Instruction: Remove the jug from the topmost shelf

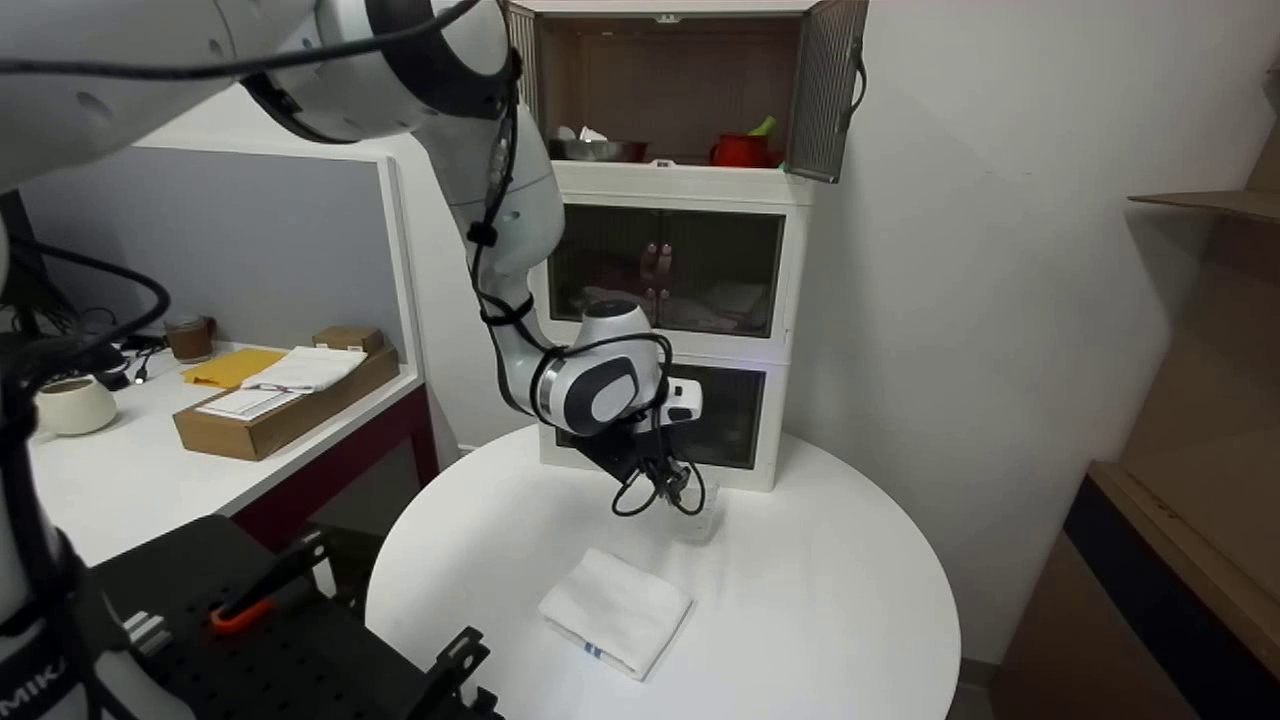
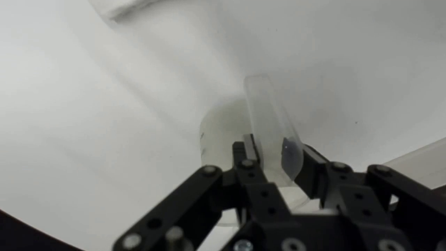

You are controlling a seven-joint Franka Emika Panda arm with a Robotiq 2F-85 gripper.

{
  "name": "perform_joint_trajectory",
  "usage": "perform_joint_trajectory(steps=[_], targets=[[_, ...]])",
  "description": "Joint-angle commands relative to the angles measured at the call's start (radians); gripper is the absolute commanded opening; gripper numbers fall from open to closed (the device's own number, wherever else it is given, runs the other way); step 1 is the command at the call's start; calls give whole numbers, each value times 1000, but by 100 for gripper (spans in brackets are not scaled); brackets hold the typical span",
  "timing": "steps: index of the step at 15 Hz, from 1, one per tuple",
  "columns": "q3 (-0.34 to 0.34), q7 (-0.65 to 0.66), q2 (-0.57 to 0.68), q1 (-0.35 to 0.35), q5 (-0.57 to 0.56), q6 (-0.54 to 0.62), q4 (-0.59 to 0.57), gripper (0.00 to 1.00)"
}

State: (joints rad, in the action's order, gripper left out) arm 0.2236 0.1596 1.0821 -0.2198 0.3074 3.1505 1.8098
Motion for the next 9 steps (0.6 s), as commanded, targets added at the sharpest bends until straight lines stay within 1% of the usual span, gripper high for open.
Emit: perform_joint_trajectory(steps=[1,2,3,4,5,6,7,8,9], targets=[[-23,22,56,17,-68,-47,-77,7],[-29,25,61,18,-75,-56,-87,7],[-38,22,61,23,-83,-65,-95,40],[-50,15,58,31,-93,-72,-100,53],[-64,9,55,41,-99,-76,-107,58],[-80,5,39,53,-104,-74,-102,67],[-98,0,20,67,-106,-64,-92,73],[-122,-10,-13,87,-109,-49,-66,79],[-134,-12,-39,97,-109,-36,-45,88]])
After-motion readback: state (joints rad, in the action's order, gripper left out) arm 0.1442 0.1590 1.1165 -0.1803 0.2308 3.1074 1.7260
